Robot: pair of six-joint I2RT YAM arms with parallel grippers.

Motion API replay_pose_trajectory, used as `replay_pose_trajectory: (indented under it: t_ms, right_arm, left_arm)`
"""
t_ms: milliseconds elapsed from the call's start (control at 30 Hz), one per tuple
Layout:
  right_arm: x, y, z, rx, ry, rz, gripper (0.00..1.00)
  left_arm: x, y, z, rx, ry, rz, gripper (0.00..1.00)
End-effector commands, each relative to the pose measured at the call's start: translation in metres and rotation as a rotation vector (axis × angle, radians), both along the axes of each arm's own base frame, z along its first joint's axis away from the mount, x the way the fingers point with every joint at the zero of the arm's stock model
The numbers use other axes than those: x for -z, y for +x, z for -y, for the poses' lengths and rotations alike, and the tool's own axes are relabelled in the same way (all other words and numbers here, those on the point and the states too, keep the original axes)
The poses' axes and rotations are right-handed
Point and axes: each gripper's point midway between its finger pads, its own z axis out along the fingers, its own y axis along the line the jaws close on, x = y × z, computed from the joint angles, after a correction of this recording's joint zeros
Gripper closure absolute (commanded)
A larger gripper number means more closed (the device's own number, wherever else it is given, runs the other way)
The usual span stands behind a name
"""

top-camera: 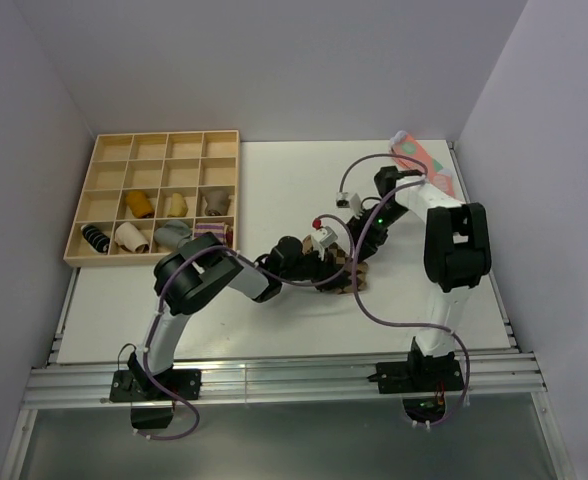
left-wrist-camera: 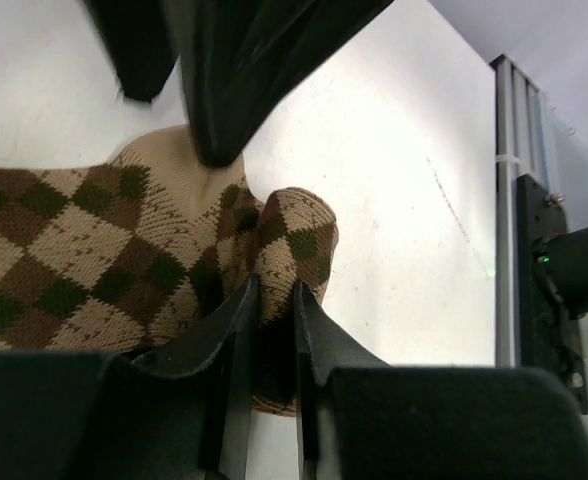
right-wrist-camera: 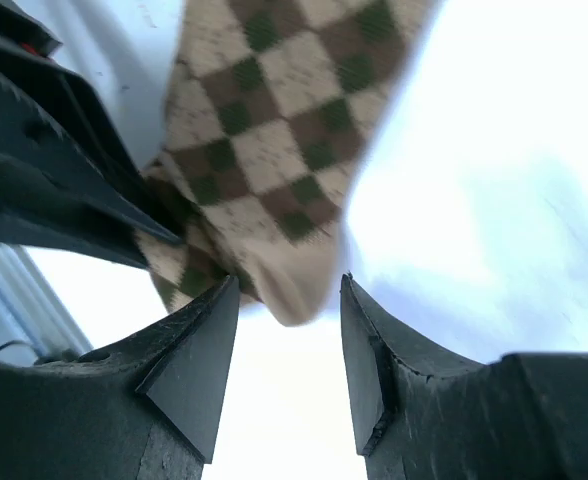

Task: Roll the socks
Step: Roll the sock at the center of the board.

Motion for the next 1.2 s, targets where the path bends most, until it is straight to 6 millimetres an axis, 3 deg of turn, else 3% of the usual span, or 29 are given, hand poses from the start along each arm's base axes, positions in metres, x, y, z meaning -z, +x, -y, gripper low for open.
replay_pose_trajectory:
  t_ms: [0, 367, 800, 1167]
  right_arm:
    - [-0.019, 0.015, 0.003, 0.035, 0.050, 0.137, 0.47]
    - [-0.035, -0.011, 0.002, -0.122, 0.121, 0.325, 0.45]
    - [-0.018, -0.053, 0.001, -0.332, 0.125, 0.396, 0.41]
    - [-0.010, -0.062, -0.015, -0.454, 0.069, 0.534, 0.39]
  left_arm:
    - [0.085, -0.038, -0.040, 0.012, 0.216, -0.296, 1.00]
    - [0.096, -0.032, -0.057, -0.064, 0.206, -0.557, 1.00]
    - [0.102, -0.037, -0.058, -0.073, 0.369, -0.734, 1.00]
    - [0.100, -0.044, -0.055, -0.045, 0.383, -0.856, 1.00]
